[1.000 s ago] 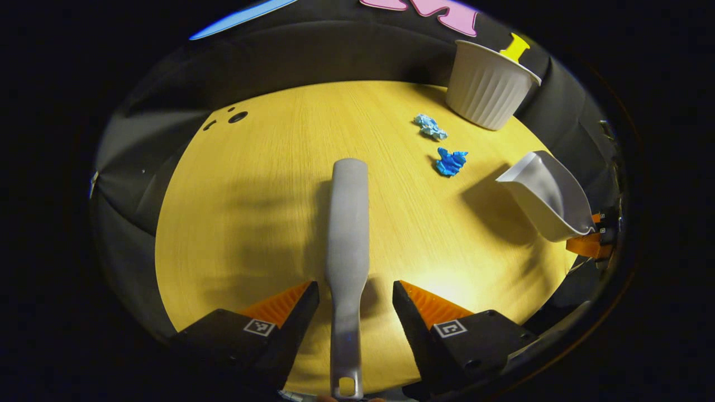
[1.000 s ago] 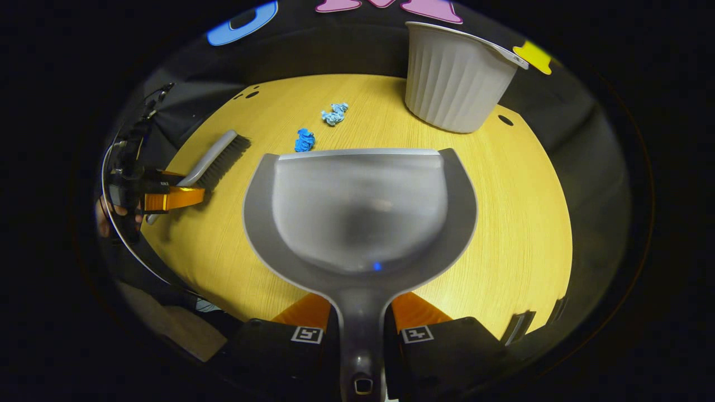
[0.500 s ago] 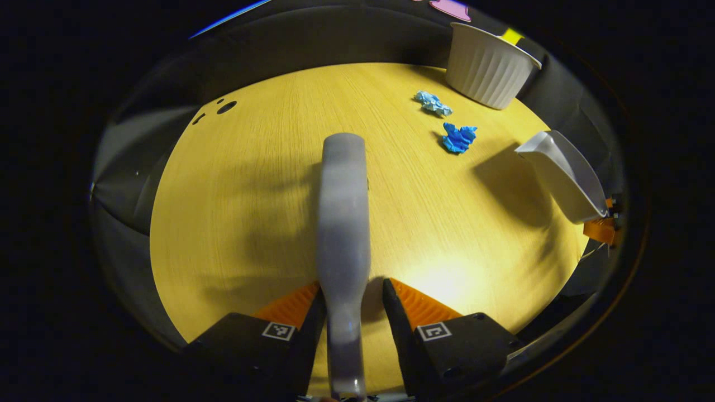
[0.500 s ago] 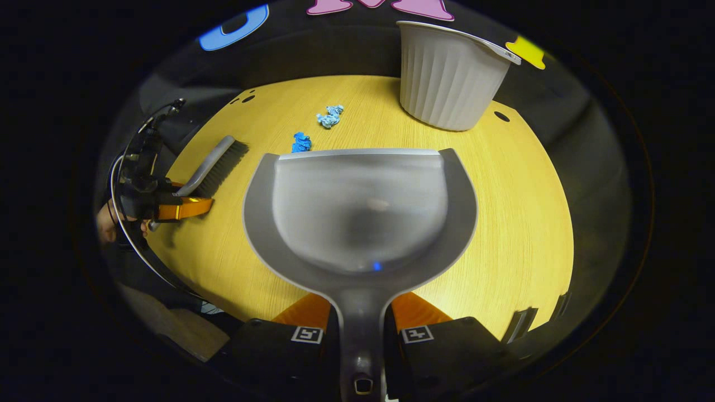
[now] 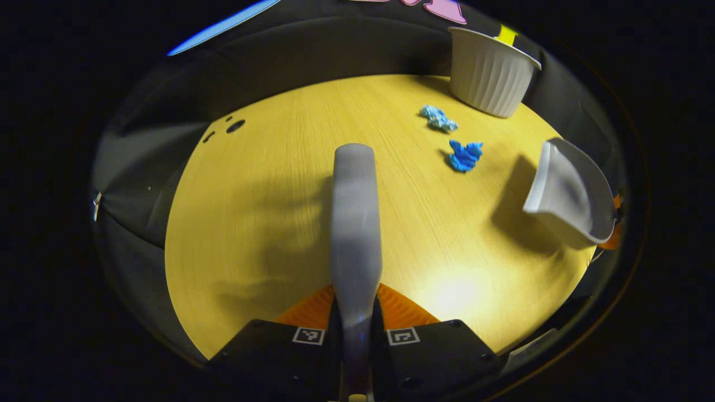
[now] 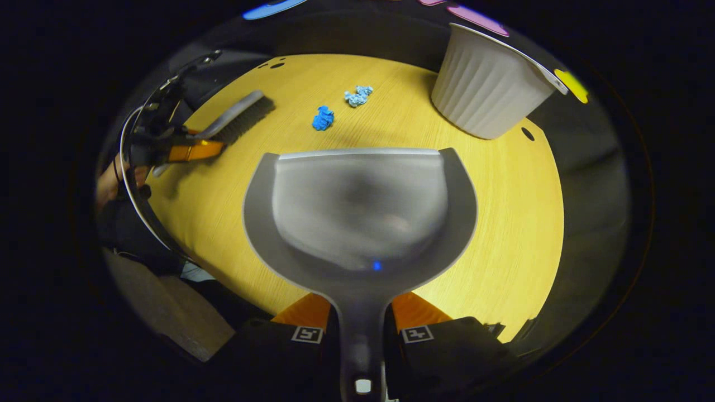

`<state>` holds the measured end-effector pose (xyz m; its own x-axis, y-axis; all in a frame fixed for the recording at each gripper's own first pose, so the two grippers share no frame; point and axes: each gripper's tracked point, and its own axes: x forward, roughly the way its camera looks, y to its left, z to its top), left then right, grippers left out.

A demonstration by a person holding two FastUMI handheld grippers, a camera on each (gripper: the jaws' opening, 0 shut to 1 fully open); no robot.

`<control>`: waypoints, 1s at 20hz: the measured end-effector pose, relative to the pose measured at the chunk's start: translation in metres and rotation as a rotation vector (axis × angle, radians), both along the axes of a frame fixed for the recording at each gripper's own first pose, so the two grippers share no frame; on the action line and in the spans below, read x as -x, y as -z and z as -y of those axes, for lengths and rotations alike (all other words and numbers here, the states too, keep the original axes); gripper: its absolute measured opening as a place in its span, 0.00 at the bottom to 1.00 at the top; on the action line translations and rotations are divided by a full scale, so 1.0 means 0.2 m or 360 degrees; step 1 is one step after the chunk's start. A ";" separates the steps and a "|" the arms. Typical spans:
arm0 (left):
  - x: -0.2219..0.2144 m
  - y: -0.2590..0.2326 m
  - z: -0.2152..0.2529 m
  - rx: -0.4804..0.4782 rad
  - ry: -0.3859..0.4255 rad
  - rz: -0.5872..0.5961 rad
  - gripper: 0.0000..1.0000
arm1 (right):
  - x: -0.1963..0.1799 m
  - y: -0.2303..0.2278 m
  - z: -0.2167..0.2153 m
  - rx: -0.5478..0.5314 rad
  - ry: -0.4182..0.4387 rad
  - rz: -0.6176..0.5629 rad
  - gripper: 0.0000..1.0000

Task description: Pick up the small broom and dustpan from the desktop, sweep the trash into the dustpan with the broom, and then empty the trash into the garbage bin.

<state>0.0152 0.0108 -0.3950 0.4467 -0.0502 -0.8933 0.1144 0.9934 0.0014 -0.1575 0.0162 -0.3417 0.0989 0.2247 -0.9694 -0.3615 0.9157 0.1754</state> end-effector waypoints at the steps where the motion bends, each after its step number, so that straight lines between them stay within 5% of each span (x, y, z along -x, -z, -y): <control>1: -0.07 -0.03 0.01 0.0000 0.0009 0.0040 0.26 | 0.00 0.00 -0.01 -0.0002 -0.0019 -0.0007 0.36; 10: -0.61 -0.08 0.19 0.0037 0.0281 0.0146 0.29 | -0.03 0.06 0.02 0.0028 -0.0103 -0.0118 0.36; 20: -0.85 0.11 0.44 0.0017 0.0475 0.0059 0.26 | -0.08 0.15 0.02 0.0028 -0.0114 -0.0164 0.36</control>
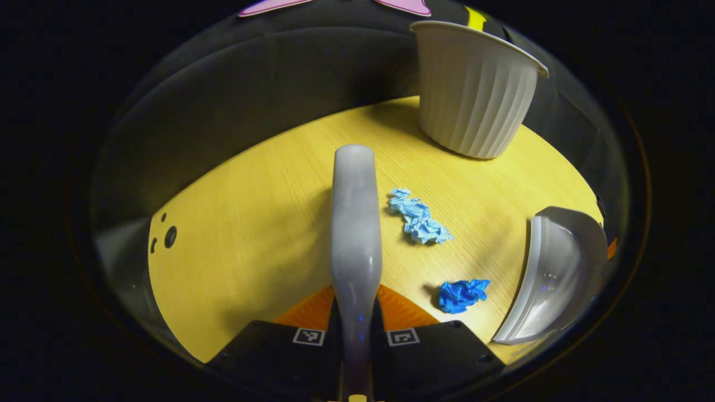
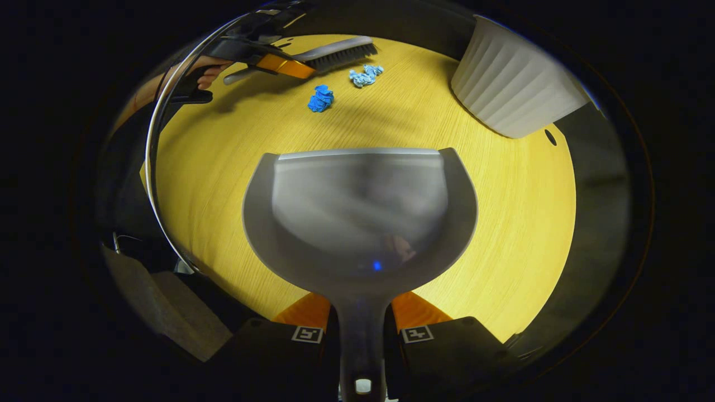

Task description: Pick up the small broom and dustpan from the desktop, sweep the trash into the dustpan with the broom, and then empty the trash into the garbage bin.

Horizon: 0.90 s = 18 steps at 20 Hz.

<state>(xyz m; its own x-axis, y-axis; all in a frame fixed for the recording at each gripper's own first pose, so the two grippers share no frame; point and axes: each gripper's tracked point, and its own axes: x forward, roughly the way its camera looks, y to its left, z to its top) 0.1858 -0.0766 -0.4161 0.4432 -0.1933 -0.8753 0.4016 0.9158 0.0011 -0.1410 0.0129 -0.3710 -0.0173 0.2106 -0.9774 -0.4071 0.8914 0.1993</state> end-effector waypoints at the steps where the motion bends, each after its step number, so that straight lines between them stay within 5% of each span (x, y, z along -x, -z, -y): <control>1: 0.00 0.01 0.02 0.0006 0.0013 -0.0015 0.29 | -0.01 0.01 0.00 -0.0003 -0.0002 -0.0003 0.36; 6: 0.02 0.01 0.16 0.0079 0.0098 -0.0066 0.25 | -0.02 0.01 -0.02 -0.0037 0.0004 -0.0003 0.36; 7: 0.05 0.01 0.20 0.0100 0.0137 -0.0088 0.26 | -0.02 0.01 -0.02 -0.0041 -0.0002 0.0001 0.42; 8: 0.08 0.01 0.23 0.0125 0.0176 -0.0099 0.26 | -0.01 0.01 -0.02 -0.0045 -0.0004 0.0003 0.36; 12: 0.27 -0.03 0.38 0.0250 0.0265 -0.0191 0.26 | 0.00 0.01 -0.02 -0.0058 0.0010 0.0009 0.42; 13: 0.32 -0.04 0.42 0.0273 0.0291 -0.0205 0.24 | 0.00 0.01 -0.02 -0.0057 0.0009 0.0005 0.36; 18: 0.51 -0.09 0.56 0.0356 0.0457 -0.0281 0.26 | 0.03 0.04 -0.03 -0.0064 0.0023 -0.0009 0.36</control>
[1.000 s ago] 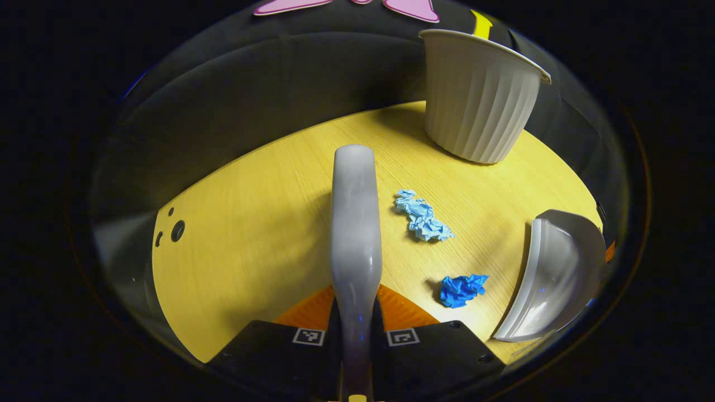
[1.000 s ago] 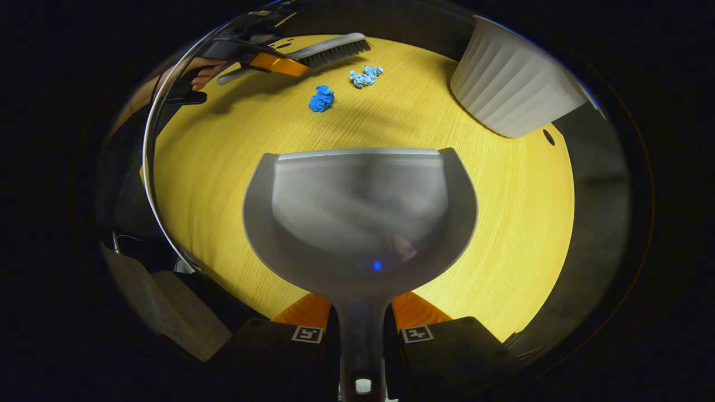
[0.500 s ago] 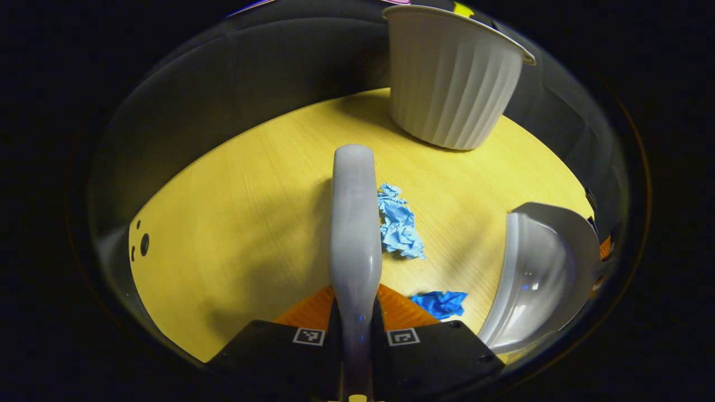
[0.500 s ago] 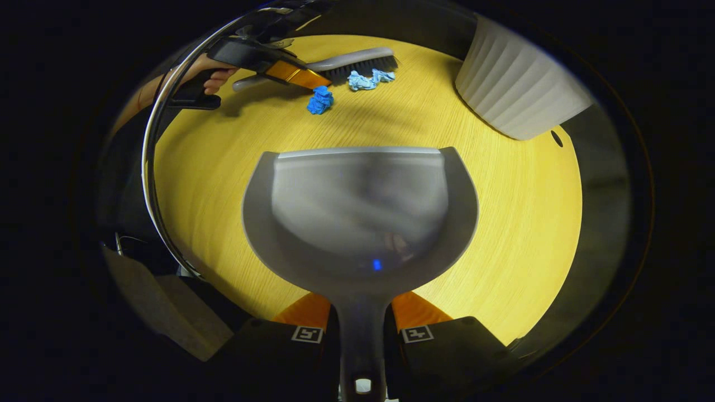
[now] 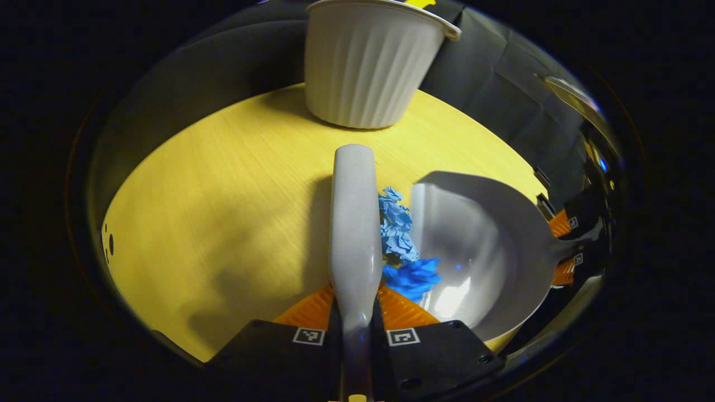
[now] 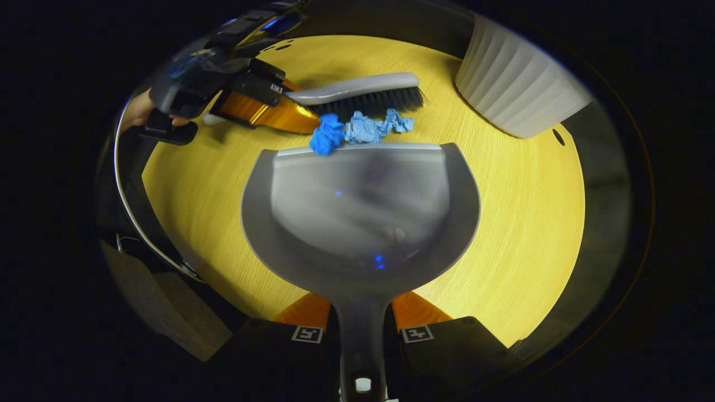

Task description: Pick up the small broom and dustpan from the desktop, sweep the trash into the dustpan with the broom, and then empty the trash into the garbage bin.

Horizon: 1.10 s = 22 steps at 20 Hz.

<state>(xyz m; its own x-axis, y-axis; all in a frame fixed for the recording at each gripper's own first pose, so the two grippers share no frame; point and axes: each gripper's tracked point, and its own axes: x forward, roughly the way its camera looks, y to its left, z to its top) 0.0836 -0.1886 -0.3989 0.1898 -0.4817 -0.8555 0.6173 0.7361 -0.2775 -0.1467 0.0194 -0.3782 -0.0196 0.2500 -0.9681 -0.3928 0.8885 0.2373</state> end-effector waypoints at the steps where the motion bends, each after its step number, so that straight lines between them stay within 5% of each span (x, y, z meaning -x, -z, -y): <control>1: 0.04 0.00 0.04 0.0002 0.0030 -0.0006 0.26 | 0.00 0.00 0.01 0.0002 0.0007 0.0003 0.36; 9: 0.07 -0.15 0.06 0.0114 0.0024 0.0017 0.26 | 0.04 -0.02 -0.01 -0.0066 0.0103 0.0093 0.36; 17: -0.11 -0.32 -0.37 0.0039 -0.0277 0.0254 0.26 | 0.13 -0.19 -0.01 -0.0055 0.0290 0.0123 0.36; 22: -0.02 -0.26 -0.71 -0.0047 -0.0484 0.0247 0.25 | 0.17 -0.27 0.00 0.0009 0.0416 0.0160 0.36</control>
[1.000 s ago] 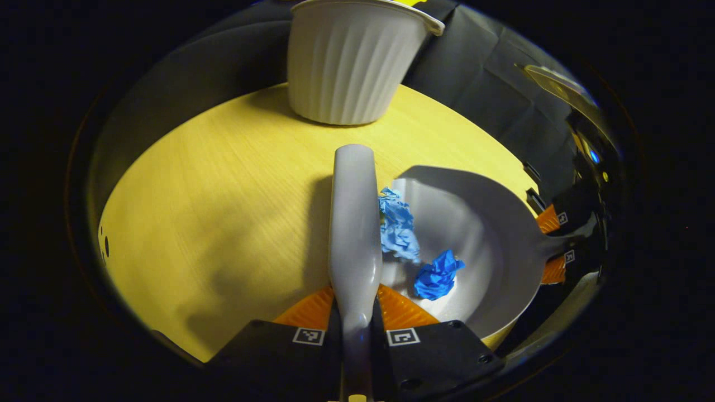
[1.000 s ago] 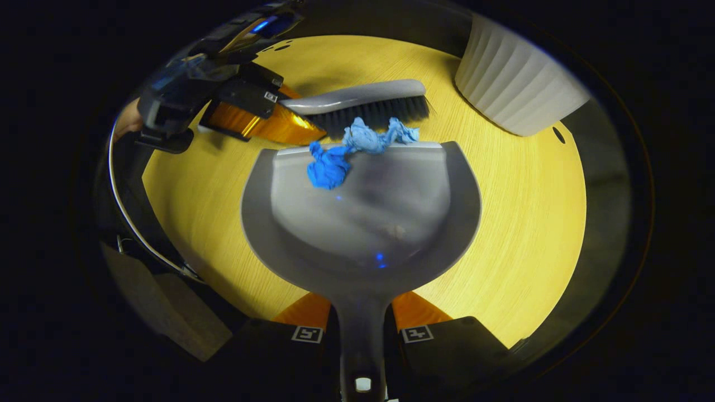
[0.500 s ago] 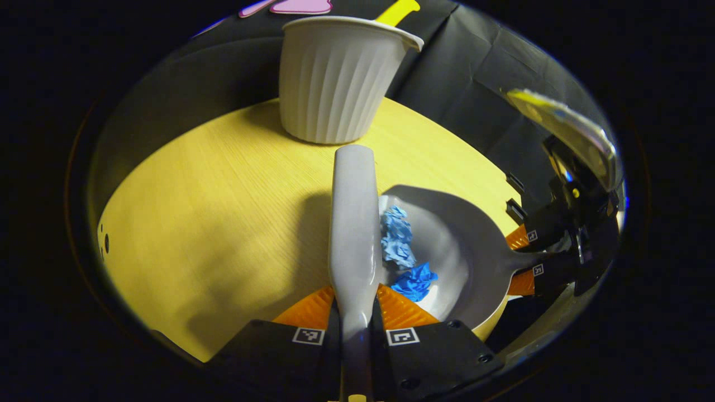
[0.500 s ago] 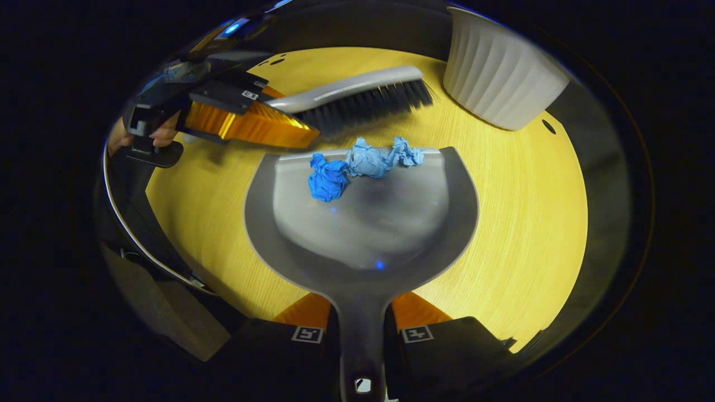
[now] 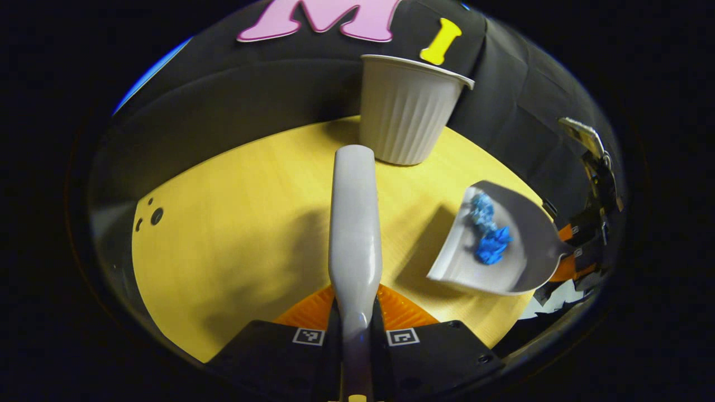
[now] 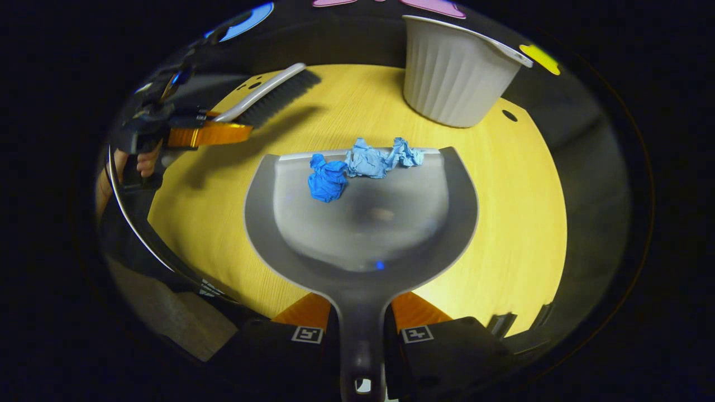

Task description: Pick up the small broom and dustpan from the desktop, sweep the trash into the dustpan with the broom, and then empty the trash into the garbage bin.

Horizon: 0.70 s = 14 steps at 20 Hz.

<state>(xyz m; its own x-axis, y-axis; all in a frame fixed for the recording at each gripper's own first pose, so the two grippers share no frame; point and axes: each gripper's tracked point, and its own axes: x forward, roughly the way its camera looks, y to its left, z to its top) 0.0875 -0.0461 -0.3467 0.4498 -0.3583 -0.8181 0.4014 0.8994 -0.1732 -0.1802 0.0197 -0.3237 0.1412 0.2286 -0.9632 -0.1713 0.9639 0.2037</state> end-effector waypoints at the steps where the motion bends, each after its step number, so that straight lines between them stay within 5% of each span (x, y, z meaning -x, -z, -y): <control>1: 0.03 0.00 -0.07 0.0002 -0.0044 -0.0011 0.26 | 0.01 -0.02 -0.01 0.0020 0.0022 0.0009 0.36; 5: 0.13 0.00 -0.18 -0.0013 -0.0133 -0.0029 0.26 | 0.04 -0.03 -0.08 0.0034 0.0132 0.0050 0.36; 6: 0.15 0.00 -0.19 -0.0014 -0.0141 -0.0030 0.26 | 0.03 -0.03 -0.10 0.0022 0.0169 0.0058 0.29; 14: 0.36 0.06 -0.31 0.0029 -0.0192 -0.0071 0.26 | 0.09 0.00 -0.22 0.0135 0.0295 0.0149 0.36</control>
<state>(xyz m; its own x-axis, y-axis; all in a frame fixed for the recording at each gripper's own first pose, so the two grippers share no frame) 0.0146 0.0155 -0.3581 0.4538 -0.3190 -0.8321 0.2822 0.9371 -0.2053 -0.1990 0.0641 -0.3240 0.2628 0.1094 -0.9586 -0.0041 0.9937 0.1123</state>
